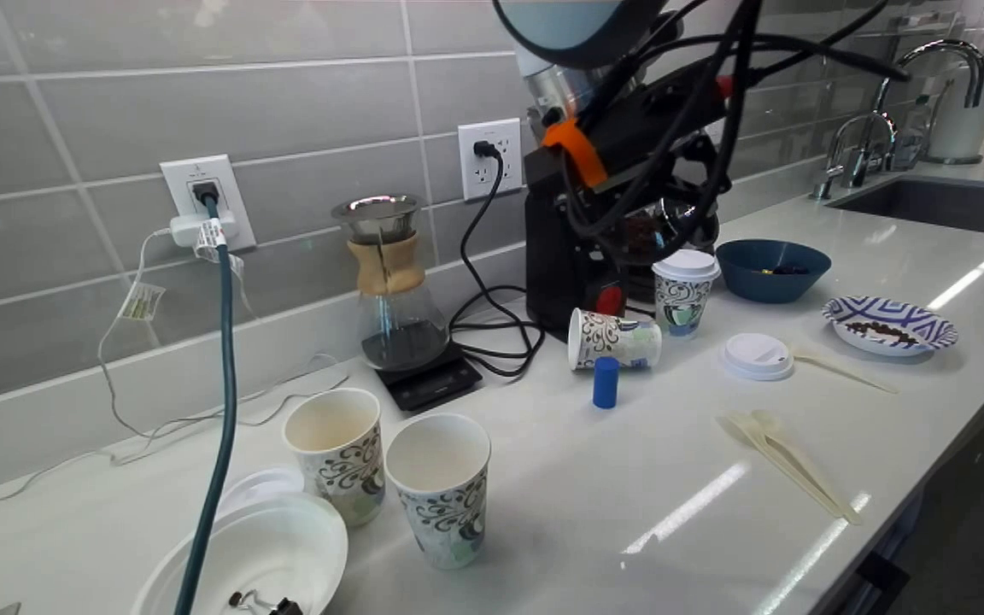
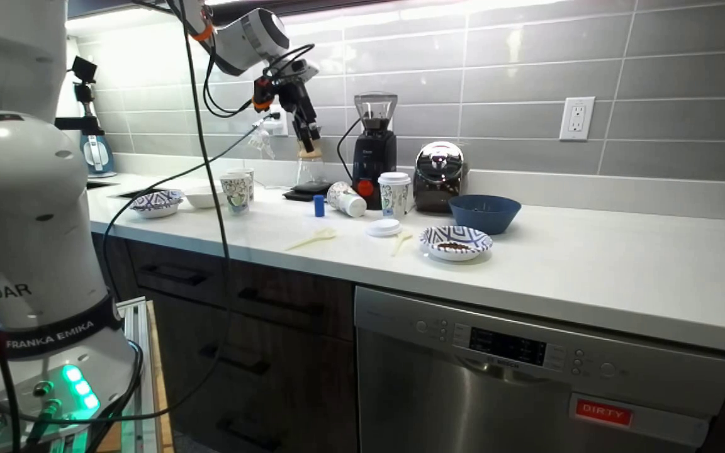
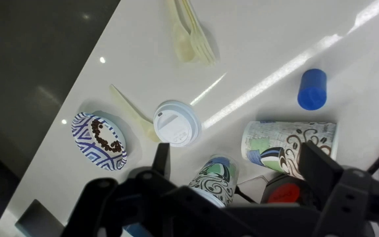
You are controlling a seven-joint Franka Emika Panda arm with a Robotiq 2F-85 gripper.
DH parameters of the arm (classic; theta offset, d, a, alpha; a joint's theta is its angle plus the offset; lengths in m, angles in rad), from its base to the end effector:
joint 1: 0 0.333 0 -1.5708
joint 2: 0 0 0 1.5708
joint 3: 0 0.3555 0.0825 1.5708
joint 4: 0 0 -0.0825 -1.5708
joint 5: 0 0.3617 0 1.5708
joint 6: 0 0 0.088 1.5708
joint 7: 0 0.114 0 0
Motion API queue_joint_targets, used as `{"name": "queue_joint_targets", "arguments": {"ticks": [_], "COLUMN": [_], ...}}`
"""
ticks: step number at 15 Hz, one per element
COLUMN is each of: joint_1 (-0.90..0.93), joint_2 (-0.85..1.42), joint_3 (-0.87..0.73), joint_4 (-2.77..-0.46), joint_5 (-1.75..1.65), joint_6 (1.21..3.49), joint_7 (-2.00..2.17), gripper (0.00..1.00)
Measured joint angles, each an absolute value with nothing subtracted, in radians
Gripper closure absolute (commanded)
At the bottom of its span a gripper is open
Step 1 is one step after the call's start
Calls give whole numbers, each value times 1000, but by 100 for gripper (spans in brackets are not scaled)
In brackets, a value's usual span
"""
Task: Put the cup upright
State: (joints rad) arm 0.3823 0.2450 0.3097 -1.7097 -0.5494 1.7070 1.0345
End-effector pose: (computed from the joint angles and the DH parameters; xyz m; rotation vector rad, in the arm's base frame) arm 0.5009 0.3253 0.4829 2.6453 -0.2672 0.2731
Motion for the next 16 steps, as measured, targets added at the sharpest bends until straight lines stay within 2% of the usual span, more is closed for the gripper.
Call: {"name": "queue_joint_targets", "arguments": {"ticks": [5,16], "joint_1": [464,599], "joint_2": [393,712], "joint_3": [256,141], "joint_4": [-1540,-1209], "joint_5": [-614,-686], "joint_6": [1586,1586], "joint_7": [1104,1093], "gripper": [0,0]}}
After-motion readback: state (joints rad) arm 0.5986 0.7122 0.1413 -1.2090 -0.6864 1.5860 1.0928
